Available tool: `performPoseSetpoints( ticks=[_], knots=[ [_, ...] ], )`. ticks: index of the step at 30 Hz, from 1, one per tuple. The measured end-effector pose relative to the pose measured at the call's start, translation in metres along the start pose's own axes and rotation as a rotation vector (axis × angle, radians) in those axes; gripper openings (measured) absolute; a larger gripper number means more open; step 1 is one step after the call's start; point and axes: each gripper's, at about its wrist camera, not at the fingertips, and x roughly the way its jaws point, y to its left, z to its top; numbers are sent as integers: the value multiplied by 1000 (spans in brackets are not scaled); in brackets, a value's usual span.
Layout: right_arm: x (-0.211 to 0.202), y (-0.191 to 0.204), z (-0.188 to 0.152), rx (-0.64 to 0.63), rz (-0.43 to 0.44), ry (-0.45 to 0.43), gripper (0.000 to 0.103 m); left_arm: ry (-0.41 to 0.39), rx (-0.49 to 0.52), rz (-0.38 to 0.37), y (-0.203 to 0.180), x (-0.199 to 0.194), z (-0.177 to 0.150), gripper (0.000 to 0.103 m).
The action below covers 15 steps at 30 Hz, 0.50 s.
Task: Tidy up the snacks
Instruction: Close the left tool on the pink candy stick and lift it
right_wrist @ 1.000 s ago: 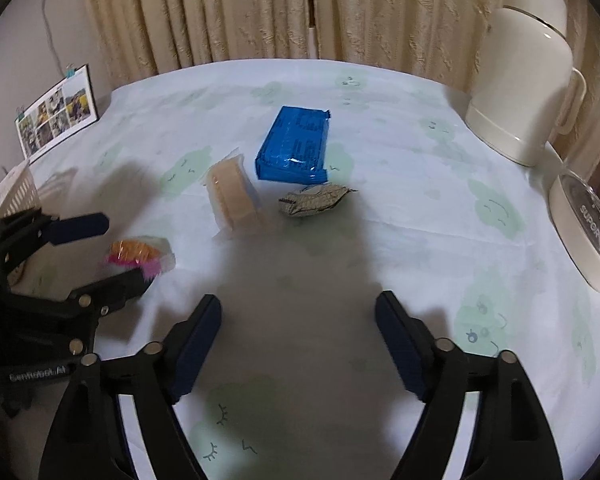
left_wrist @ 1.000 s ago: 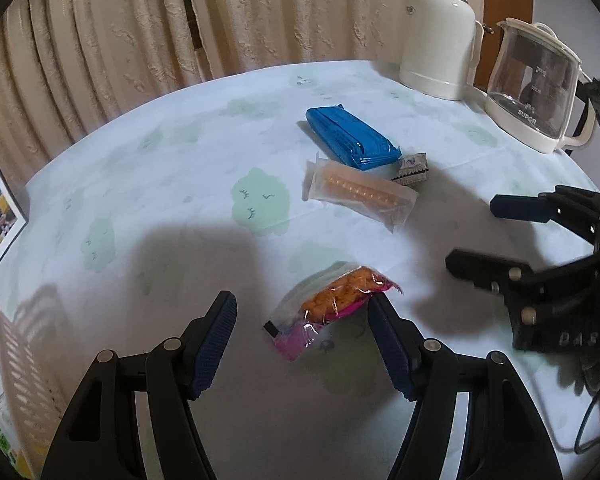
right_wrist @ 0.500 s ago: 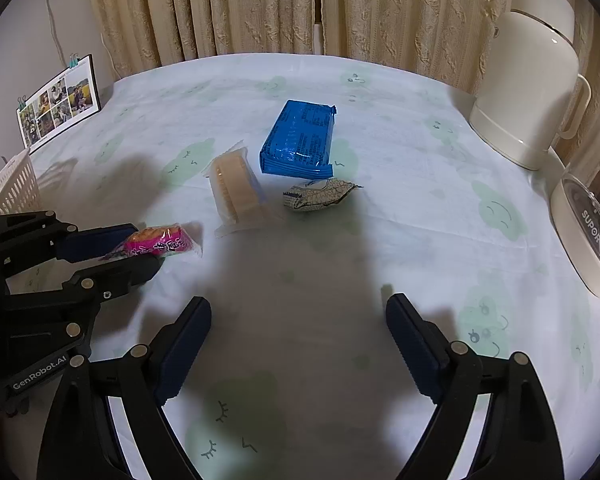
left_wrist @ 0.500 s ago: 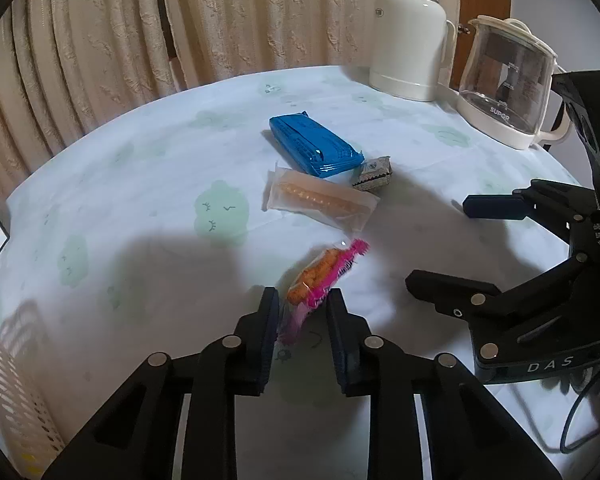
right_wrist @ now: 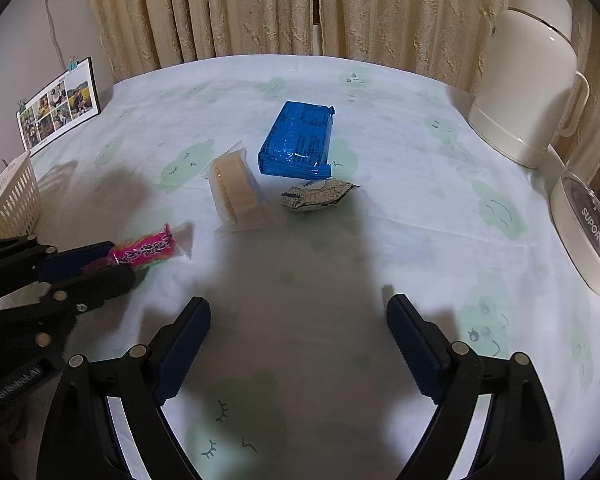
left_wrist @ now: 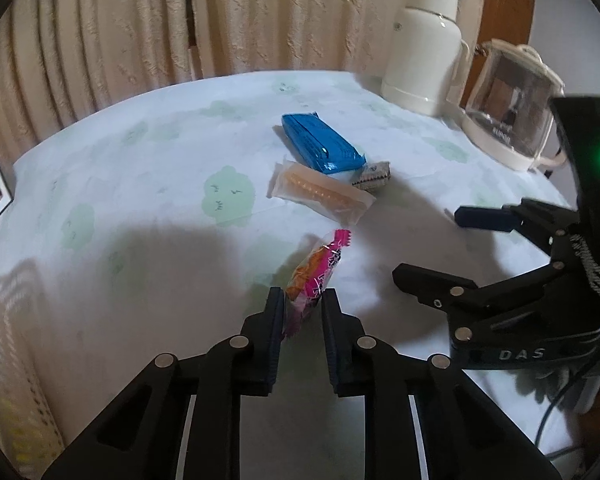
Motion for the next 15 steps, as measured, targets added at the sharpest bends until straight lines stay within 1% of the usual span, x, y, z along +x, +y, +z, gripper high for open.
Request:
performPoseSetpoints(
  ticks=[2, 5, 7, 10, 12, 15],
  knots=[
    [-1, -3, -1, 20, 13, -8, 87, -25, -38, -1, 5, -9, 0, 19],
    [-3, -8, -2, 52, 33, -21, 85, -57, -68, 4, 11, -19, 0, 19],
    [-4, -11, -2, 76, 44, -30, 83, -59, -75, -5, 14, -22, -1, 19],
    [-5, -15, -2, 110, 57, -40, 81, -61, -91, 11, 17, -20, -1, 19],
    [-5, -17, -1, 124, 59, -44, 79, -52, -89, 9, 17, -16, 1, 21],
    [-5, -19, -1, 135, 61, -48, 78, -51, -45, -4, 10, -12, 3, 23]
  ],
)
